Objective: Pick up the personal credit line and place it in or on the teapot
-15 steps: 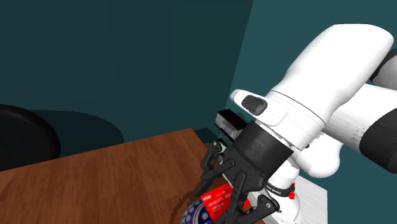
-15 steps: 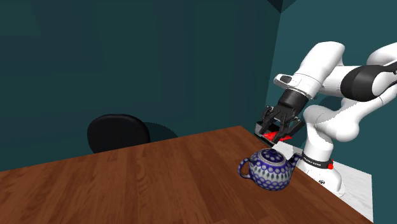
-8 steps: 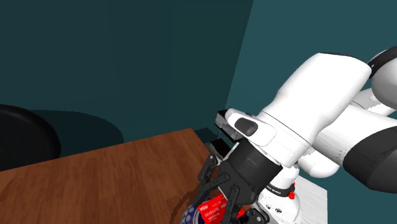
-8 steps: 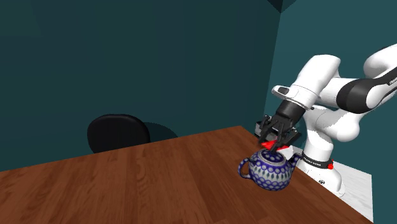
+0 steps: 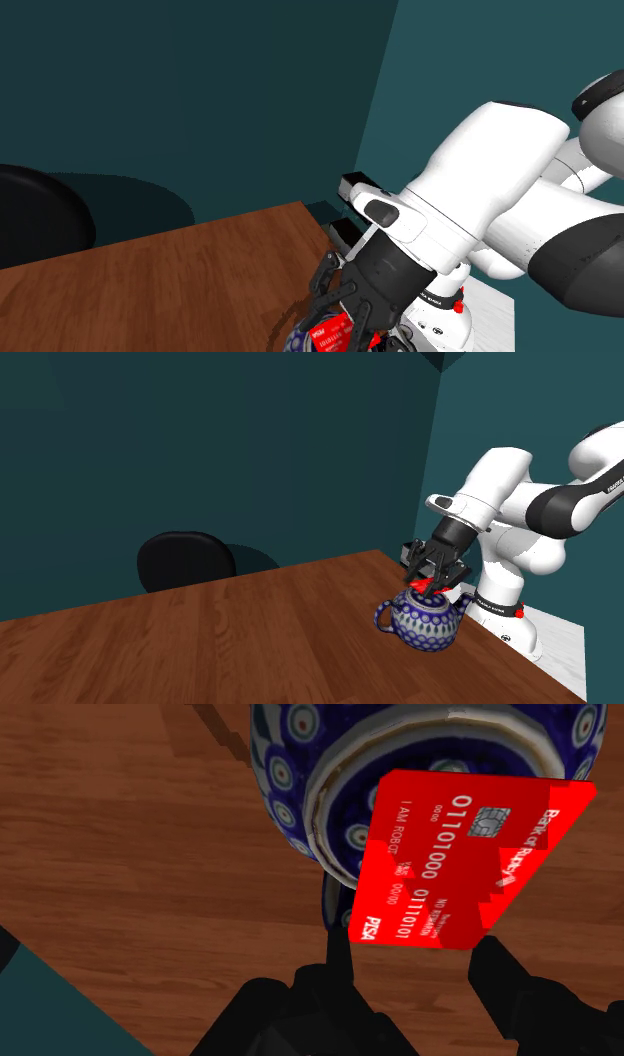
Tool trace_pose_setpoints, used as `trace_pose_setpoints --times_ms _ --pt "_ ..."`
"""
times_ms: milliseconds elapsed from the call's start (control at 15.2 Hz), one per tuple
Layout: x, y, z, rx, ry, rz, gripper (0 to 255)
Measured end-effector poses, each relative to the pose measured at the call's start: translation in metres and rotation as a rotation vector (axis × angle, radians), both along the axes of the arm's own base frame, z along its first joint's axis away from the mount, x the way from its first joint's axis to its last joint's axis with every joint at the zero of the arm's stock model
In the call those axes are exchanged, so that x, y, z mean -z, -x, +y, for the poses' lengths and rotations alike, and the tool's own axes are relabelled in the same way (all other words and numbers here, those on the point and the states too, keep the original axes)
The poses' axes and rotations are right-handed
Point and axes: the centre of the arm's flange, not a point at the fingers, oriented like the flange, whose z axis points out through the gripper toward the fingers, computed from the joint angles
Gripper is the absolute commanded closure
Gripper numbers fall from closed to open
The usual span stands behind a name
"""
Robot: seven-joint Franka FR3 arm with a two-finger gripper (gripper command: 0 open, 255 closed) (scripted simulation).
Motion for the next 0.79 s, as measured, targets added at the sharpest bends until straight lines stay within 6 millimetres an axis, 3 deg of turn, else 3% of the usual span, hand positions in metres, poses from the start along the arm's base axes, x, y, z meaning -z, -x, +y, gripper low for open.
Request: trace_pose_setpoints --times_ms 66,132,528,792 --pt "0.000 0.000 0.000 0.000 0.000 0.000 255" --pt "0.000 0.000 0.000 0.000 0.000 0.000 0" --pt "0.000 0.000 0.000 0.000 0.000 0.000 0" --pt "-0.035 0.007 -0.016 0.000 -0.002 -0.001 0"
